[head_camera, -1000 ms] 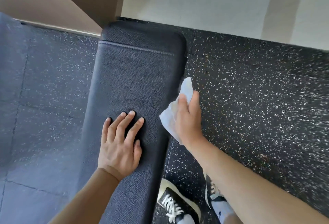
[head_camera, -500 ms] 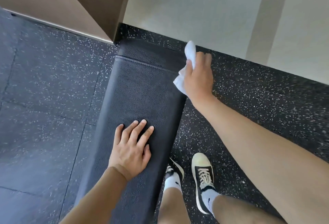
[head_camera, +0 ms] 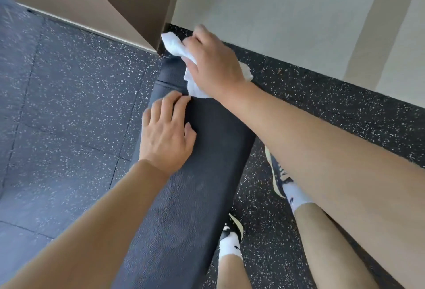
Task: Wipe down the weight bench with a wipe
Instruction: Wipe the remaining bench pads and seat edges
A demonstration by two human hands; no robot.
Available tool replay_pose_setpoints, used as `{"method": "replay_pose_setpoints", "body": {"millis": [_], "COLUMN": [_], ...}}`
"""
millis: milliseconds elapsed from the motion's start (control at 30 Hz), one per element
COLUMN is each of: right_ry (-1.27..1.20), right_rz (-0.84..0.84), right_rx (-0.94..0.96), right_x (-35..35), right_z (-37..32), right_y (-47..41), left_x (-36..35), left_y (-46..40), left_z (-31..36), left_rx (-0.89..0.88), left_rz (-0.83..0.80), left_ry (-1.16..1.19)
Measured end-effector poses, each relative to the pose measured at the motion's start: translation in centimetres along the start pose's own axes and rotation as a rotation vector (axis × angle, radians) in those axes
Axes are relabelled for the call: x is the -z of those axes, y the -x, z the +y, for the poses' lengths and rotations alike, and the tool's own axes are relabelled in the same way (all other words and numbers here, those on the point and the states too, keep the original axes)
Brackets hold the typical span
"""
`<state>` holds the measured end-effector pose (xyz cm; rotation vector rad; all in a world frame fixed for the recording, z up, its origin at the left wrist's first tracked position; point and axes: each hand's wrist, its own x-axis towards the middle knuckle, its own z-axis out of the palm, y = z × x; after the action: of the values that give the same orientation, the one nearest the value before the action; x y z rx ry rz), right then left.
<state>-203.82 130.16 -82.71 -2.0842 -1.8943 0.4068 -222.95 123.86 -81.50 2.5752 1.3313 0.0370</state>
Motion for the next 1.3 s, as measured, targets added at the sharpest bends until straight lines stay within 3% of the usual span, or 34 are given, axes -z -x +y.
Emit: {"method": "replay_pose_setpoints", "body": {"millis": [100, 267, 467, 567, 633, 700, 800, 1100, 1300], "right_ry": [-0.227, -0.507, -0.920, -0.892, -0.935, -1.031, -0.909, -0.897, -0.826], "right_rz": [-0.017, -0.028, 0.076, 0.130, 0.030, -0.226, -0.505, -0.402, -0.460], "right_rx": [-0.154, -0.343, -0.680, -0.782, -0.738, -0.599, -0.379, -0.389, -0.305], "right_x": [1.0, 2.7, 1.5, 0.4, 0.4, 0.2, -0.3, 1.0, 1.0], "right_z": [4.0, 9.2, 8.0, 8.5, 10.0, 11.2, 10.7, 12.5, 11.1], "right_y": [0.1, 6.9, 14.3, 10.9, 7.6, 4.0, -0.2, 3.8, 1.6], "left_x": [-0.5, -2.3, -3.5, -3.4, -3.5, -3.6, -3.7, -3.5, -3.6], "left_y": [-4.0, -6.1, -6.1, -6.1, -6.2, -6.1, -6.1, -6.2, -6.2], "left_z": [0.8, 4.4, 4.1, 4.6, 4.7, 4.5, 4.7, 4.6, 4.2], "left_rx": [0.063, 0.355, 0.335, 0.336, 0.343, 0.343, 0.351, 0.347, 0.337], "left_rz": [0.062, 0.236, 0.298, 0.302, 0.307, 0.311, 0.308, 0.287, 0.249], "left_ry": [0.096, 0.153, 0.077, 0.077, 0.086, 0.085, 0.086, 0.092, 0.084]}}
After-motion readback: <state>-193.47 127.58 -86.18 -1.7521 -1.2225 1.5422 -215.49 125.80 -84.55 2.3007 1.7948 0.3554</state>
